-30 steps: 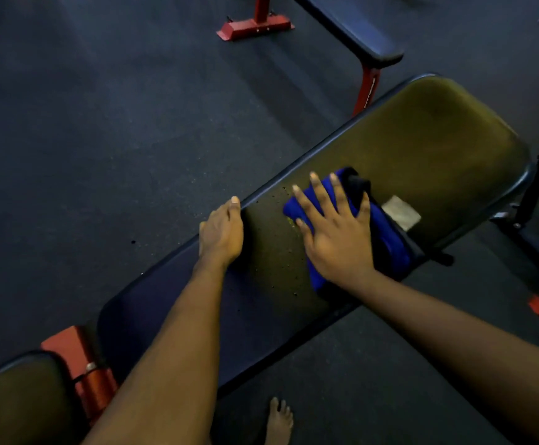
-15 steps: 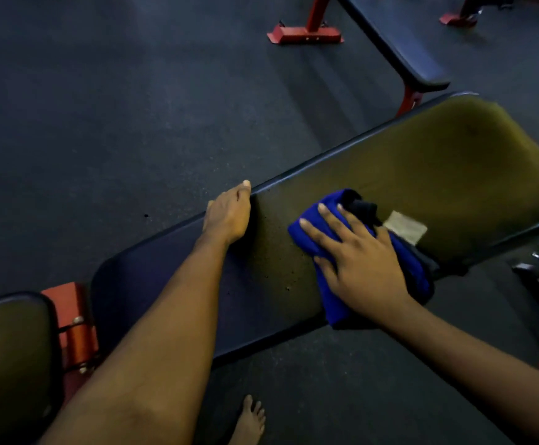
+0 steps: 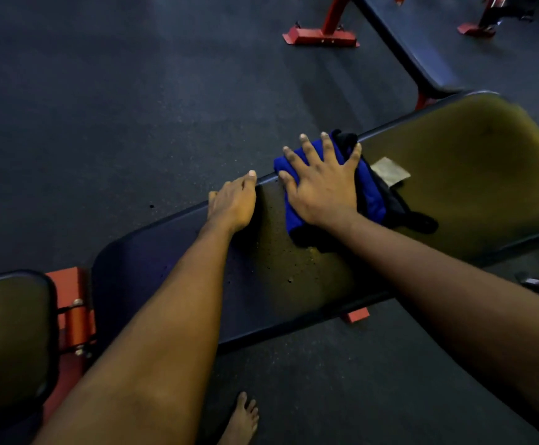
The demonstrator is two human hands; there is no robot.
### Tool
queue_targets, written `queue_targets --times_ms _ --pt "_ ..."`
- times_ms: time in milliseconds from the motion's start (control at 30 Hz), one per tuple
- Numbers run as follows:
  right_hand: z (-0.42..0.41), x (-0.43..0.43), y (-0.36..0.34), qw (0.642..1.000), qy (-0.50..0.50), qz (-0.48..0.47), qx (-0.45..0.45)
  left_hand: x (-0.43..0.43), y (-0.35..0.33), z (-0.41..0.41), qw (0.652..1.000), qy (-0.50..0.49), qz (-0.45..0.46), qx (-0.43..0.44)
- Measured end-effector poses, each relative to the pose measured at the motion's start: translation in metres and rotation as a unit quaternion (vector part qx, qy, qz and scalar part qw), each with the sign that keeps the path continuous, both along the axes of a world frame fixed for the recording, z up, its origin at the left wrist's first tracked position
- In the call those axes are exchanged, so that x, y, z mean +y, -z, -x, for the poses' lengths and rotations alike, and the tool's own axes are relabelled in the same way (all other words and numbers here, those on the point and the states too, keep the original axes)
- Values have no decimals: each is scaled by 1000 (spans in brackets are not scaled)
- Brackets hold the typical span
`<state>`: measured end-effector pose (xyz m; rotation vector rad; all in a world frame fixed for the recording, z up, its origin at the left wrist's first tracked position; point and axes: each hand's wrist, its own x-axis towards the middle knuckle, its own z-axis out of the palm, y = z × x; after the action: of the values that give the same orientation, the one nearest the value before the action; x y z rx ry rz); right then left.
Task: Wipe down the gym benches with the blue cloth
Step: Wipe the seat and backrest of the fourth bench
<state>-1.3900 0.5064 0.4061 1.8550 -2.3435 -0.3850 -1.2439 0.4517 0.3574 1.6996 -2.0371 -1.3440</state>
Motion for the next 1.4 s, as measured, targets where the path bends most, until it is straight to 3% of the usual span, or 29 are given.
queue_targets --times_ms 167,333,567,733,900,1100,1400 --pt "-8 88 3 999 -14 47 -23 0 -3 -5 1000 16 -2 15" --pt "-29 153 13 999 31 31 -14 2 -8 -8 999 29 -14 30" --pt "-27 37 20 998 37 39 -18 -5 2 -5 1000 23 7 12" --pt "-23 -35 17 999 30 -9 -14 -8 4 -8 1000 21 0 10" --pt "-31 59 17 999 -10 50 -14 -7 2 -11 999 24 3 27" --pt "-56 160 26 999 8 25 -18 0 -7 -30 1000 10 4 16" --pt "-55 4 36 999 19 22 -23 5 16 -64 999 -30 18 -17"
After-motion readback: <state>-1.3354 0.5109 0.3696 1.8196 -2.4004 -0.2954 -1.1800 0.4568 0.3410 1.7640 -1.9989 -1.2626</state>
